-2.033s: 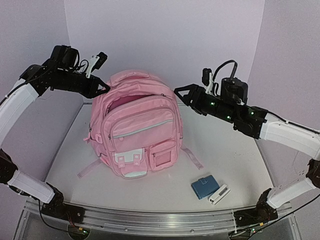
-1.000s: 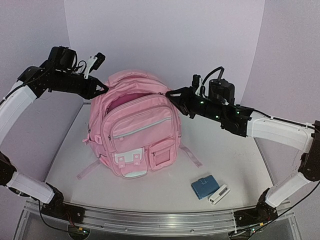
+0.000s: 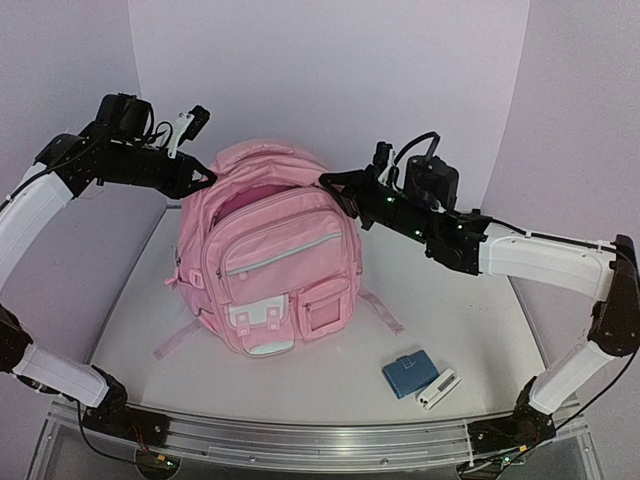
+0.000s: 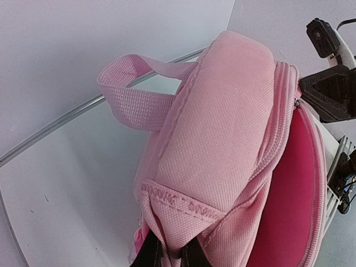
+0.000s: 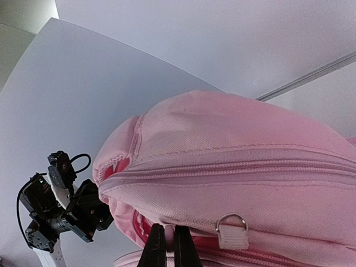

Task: Pack the student bag
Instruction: Zip the student bag at the center of the board.

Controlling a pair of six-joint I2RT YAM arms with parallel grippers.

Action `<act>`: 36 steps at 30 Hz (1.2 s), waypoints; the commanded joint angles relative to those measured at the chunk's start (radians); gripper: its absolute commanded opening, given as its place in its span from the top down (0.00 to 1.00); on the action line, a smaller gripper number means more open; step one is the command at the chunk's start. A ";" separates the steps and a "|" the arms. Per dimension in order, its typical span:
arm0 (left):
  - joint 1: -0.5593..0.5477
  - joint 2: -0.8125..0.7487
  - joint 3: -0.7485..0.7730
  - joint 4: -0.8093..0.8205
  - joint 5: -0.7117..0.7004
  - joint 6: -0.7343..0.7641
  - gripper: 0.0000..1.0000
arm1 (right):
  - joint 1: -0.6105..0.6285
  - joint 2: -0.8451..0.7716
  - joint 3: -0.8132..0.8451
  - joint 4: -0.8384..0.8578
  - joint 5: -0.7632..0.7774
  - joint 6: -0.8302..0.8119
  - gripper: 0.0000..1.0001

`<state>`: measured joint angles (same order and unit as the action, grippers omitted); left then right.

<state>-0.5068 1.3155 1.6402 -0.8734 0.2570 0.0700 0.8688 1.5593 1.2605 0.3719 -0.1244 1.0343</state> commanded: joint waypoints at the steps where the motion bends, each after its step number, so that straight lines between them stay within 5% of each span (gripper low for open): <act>1: 0.001 -0.022 0.003 0.027 0.004 -0.036 0.94 | 0.071 -0.004 0.088 0.036 0.108 -0.102 1.00; 16: 0.000 -0.011 0.026 0.028 0.112 -0.041 0.94 | 0.328 0.175 0.387 -0.081 0.389 -0.472 1.00; 36: 0.000 0.021 0.070 0.046 0.108 -0.089 0.94 | 0.488 0.442 0.682 -0.169 0.316 -0.779 1.00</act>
<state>-0.4984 1.3266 1.6546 -0.8908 0.3153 0.0252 1.2927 1.9525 1.8402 0.1540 0.3289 0.3413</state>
